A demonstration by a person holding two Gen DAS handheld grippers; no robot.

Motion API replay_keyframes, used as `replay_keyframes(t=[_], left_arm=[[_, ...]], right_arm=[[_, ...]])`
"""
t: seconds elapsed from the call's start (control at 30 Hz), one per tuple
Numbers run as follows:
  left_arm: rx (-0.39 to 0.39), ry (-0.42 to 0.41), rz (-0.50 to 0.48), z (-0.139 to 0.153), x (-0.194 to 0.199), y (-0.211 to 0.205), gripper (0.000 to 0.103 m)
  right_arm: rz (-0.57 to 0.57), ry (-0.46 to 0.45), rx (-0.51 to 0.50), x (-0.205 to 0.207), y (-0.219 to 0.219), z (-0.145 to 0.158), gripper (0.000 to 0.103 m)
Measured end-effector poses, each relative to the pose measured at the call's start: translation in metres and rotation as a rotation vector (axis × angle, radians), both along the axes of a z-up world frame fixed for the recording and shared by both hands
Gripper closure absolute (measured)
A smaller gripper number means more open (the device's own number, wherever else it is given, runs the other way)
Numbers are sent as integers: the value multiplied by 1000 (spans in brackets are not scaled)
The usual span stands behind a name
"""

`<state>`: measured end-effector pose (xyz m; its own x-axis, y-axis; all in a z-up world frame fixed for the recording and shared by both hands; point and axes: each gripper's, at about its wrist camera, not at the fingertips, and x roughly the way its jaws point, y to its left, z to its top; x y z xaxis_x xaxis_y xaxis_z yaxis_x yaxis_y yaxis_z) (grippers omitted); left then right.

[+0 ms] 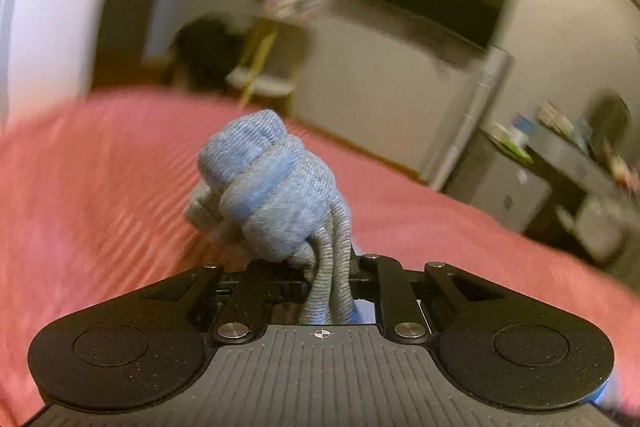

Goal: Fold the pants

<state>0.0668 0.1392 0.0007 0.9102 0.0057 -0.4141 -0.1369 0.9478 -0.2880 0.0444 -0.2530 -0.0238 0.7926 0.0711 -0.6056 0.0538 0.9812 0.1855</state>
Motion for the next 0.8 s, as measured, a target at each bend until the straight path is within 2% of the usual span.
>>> replay_keyframes(t=[0.13, 0.27, 0.33, 0.37, 0.47, 0.53, 0.57, 0.6, 0.67, 0.73, 0.8], left_arm=[[261, -77, -196, 34, -9, -83, 87], [334, -96, -411, 40, -26, -165, 85], [353, -58, -488, 24, -27, -204, 78], [356, -15, -512, 12, -28, -224, 70], [354, 168, -600, -27, -25, -268, 61], [366, 263, -598, -47, -29, -281, 61], [381, 263, -580, -50, -37, -281, 59], [386, 253, -570, -50, -42, -279, 53], [340, 227, -529, -45, -55, -260, 42], [281, 206, -448, -30, -48, -253, 42], [247, 175, -319, -24, -47, -235, 34]], right_arm=[[-25, -15, 54, -2, -4, 3, 10], [-37, -30, 95, -5, -7, 6, 10], [-40, -36, 112, -8, -9, 8, 10], [-50, -36, 118, -9, -10, 9, 10], [-44, -25, 159, -11, -11, 11, 10], [-38, -17, 179, -14, -13, 12, 11], [-32, -11, 190, -16, -15, 12, 11], [-19, -8, 217, -17, -17, 12, 11], [-15, -10, 256, -18, -20, 13, 11], [21, 17, 366, -15, -24, 11, 11], [83, 83, 536, -7, -28, 3, 11]])
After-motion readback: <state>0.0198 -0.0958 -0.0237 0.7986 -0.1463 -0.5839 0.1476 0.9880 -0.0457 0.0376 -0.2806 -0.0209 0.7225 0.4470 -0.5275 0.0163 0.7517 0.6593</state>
